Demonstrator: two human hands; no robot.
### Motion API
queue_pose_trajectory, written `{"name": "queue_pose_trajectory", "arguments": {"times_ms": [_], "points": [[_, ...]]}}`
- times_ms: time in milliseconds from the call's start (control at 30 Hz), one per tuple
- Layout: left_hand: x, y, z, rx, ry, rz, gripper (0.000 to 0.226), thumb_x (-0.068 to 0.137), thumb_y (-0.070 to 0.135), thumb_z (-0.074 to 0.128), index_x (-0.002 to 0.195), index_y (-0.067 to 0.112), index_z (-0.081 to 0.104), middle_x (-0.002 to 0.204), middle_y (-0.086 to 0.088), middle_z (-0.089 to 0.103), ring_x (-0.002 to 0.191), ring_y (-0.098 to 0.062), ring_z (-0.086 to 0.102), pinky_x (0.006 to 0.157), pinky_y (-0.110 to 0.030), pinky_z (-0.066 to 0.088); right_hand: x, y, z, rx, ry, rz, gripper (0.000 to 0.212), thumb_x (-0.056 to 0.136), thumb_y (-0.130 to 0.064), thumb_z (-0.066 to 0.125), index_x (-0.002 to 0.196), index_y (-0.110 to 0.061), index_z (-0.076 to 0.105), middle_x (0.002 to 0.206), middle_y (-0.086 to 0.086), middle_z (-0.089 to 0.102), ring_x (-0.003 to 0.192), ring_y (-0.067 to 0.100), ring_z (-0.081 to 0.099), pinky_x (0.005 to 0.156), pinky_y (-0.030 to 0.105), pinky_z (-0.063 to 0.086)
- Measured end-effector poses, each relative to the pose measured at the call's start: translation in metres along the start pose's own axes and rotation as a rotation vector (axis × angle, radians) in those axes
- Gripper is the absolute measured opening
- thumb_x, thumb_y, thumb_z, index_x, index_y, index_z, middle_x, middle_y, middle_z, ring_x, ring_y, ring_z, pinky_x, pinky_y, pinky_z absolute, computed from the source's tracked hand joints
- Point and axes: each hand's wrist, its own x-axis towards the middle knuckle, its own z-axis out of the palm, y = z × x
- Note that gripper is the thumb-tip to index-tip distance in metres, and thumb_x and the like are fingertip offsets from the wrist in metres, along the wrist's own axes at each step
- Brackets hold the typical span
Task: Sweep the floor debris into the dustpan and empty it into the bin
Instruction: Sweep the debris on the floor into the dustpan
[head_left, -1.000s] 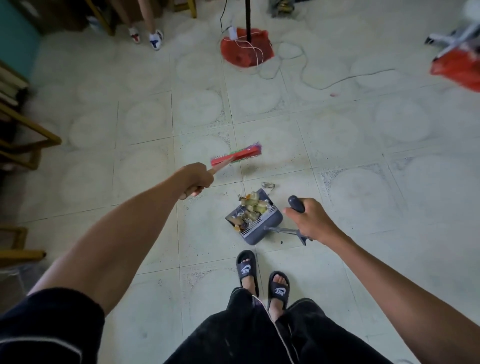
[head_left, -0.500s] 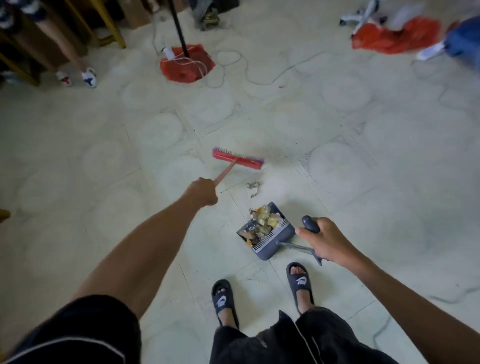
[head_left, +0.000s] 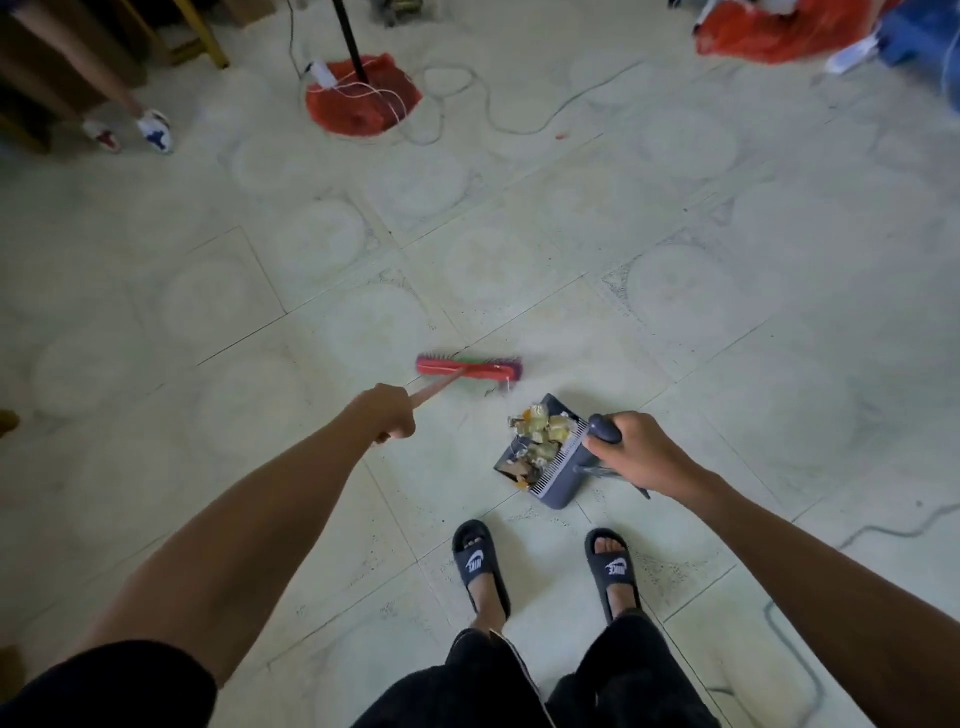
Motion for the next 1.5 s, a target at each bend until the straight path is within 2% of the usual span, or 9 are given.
{"name": "queue_pose_trajectory", "arguments": {"times_ms": [200,367,567,733,833,1000,1200,1367,1500], "points": [[-0.056,-0.011,0.048,-0.248,-0.107,-0.155,0.01,0.081,0.003,0.049,0.087,0.001,0.057,0.052,-0.006,0.056,0.034,-0.014,0.048,0.04,-0.019,0.037,0.005,0.009,-0.003,-0.015,-0.041,-0.032,0.044,0.084,-0.02,0.066,0.05,-0.021,0.038,0.043,-0.011,0.038,0.034,0.002,0.036,0.035,0.013,0.028],[-0.093,-0.009,0.073,-0.408,-0.188,-0.243,0.021,0.092,0.013,0.054,0.105,0.0,0.064,0.059,-0.003,0.061,0.041,-0.01,0.054,0.047,-0.021,0.041,0.007,0.018,-0.018,-0.025,-0.163,-0.082,0.039,0.082,-0.022,0.064,0.05,-0.023,0.041,0.04,-0.011,0.043,0.035,-0.002,0.041,0.034,0.009,0.029],[-0.092,0.018,0.089,-0.639,-0.06,-0.342,0.02,0.088,0.006,0.049,0.07,0.0,0.058,0.054,-0.008,0.061,0.039,-0.018,0.054,0.049,-0.023,0.044,0.019,0.019,-0.02,-0.052,-0.249,-0.083,0.038,0.08,-0.025,0.059,0.052,-0.022,0.034,0.039,-0.013,0.033,0.033,0.003,0.026,0.033,0.012,0.021],[-0.052,0.038,0.086,-0.689,0.035,-0.394,0.022,0.086,0.005,0.043,0.104,-0.004,0.051,0.063,-0.011,0.064,0.032,-0.016,0.046,0.04,-0.022,0.041,0.037,0.017,0.0,-0.065,-0.224,-0.076,0.037,0.083,-0.026,0.062,0.055,-0.016,0.04,0.047,-0.005,0.036,0.031,0.004,0.029,0.031,0.013,0.024],[-0.03,0.061,0.087,-0.659,0.003,-0.351,0.042,0.087,0.002,0.04,0.129,0.009,0.037,0.109,-0.02,0.07,0.016,-0.009,0.035,0.029,-0.016,0.036,0.048,0.012,0.006,-0.046,-0.203,-0.083,0.037,0.083,-0.022,0.063,0.052,-0.016,0.042,0.044,-0.007,0.037,0.028,0.002,0.031,0.031,0.011,0.026],[-0.026,0.1,0.09,-0.539,-0.242,-0.217,0.05,0.084,0.002,0.038,0.133,-0.007,0.03,0.048,-0.005,0.053,0.03,-0.012,0.043,0.031,-0.017,0.038,0.047,0.012,0.014,-0.059,-0.219,-0.121,0.028,0.083,-0.02,0.062,0.06,-0.007,0.052,0.053,0.003,0.046,0.044,0.013,0.038,0.036,0.015,0.029],[-0.071,0.132,0.053,-0.475,-0.522,-0.061,0.016,0.087,0.003,0.041,0.074,0.002,0.051,0.053,-0.005,0.055,0.037,-0.012,0.051,0.038,-0.021,0.043,0.045,-0.007,0.01,0.003,-0.277,-0.147,0.031,0.078,-0.013,0.057,0.052,-0.007,0.042,0.051,0.003,0.04,0.048,0.017,0.035,0.05,0.03,0.032],[-0.108,0.144,0.038,-0.706,-0.658,-0.025,0.029,0.094,-0.002,0.028,0.106,0.013,0.049,0.032,0.003,0.042,0.023,-0.006,0.037,0.028,-0.011,0.033,0.034,-0.008,0.012,-0.005,-0.246,-0.164,0.031,0.078,-0.012,0.056,0.057,-0.014,0.034,0.053,0.003,0.031,0.051,0.018,0.03,0.051,0.03,0.028],[-0.122,0.123,0.042,-0.776,-0.59,-0.11,0.026,0.095,0.002,0.032,0.074,0.007,0.045,0.035,0.003,0.039,0.023,-0.006,0.035,0.027,-0.012,0.032,0.03,-0.003,0.01,-0.034,-0.235,-0.165,0.035,0.078,-0.013,0.057,0.053,-0.015,0.032,0.051,0.001,0.031,0.049,0.018,0.03,0.05,0.03,0.027]]}}
